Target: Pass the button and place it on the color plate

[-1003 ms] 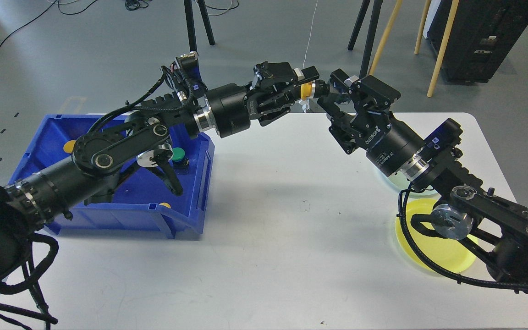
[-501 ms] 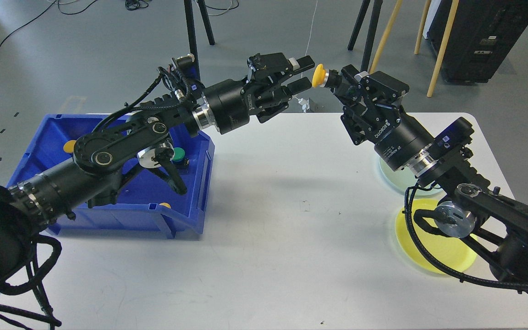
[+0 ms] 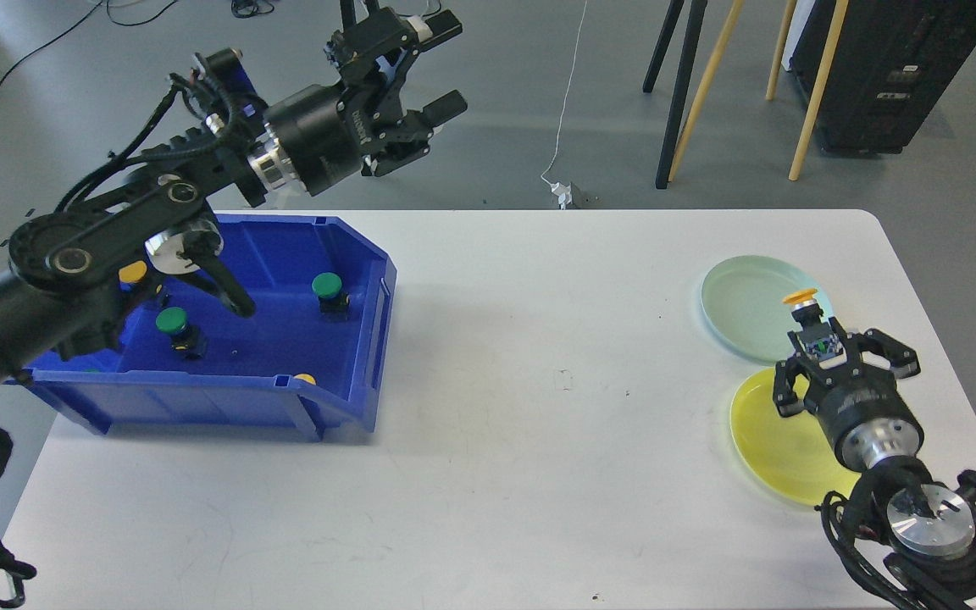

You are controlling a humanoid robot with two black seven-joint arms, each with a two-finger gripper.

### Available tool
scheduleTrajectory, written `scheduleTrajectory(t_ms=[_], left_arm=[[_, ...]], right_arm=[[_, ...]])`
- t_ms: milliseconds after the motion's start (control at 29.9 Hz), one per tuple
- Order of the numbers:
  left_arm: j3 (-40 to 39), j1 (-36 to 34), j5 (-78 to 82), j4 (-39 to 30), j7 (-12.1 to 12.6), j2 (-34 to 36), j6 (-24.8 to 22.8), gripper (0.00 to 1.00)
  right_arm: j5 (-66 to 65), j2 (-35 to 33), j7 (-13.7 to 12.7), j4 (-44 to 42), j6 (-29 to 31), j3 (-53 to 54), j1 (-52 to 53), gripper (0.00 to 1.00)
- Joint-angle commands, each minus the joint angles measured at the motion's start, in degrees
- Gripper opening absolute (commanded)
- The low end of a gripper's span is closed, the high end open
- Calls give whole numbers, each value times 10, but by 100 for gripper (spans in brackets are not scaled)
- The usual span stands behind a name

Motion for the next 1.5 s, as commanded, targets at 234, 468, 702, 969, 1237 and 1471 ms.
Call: scheduleTrajectory(t_ms=[234, 468, 702, 969, 1237, 1471], left_arm=[[230, -132, 436, -40, 0, 174, 0, 98], [285, -116, 612, 102, 0, 132, 0, 98], [302, -77, 635, 190, 0, 89, 0, 98], [341, -70, 636, 232, 0, 60, 0, 98], [342, -48, 640, 256, 0, 30, 0, 98], [343, -22, 639, 329, 0, -10, 0, 97]], right_arm=[[22, 4, 0, 2, -26, 10, -72, 53], [22, 6, 0, 7, -18, 17, -72, 100], [22, -3, 0, 12, 71, 92, -70, 100], [21, -7, 0, 12, 89, 156, -57, 100], [21, -10, 0, 12, 101, 153, -71, 100], [21, -10, 0, 14, 106, 154, -74, 100]])
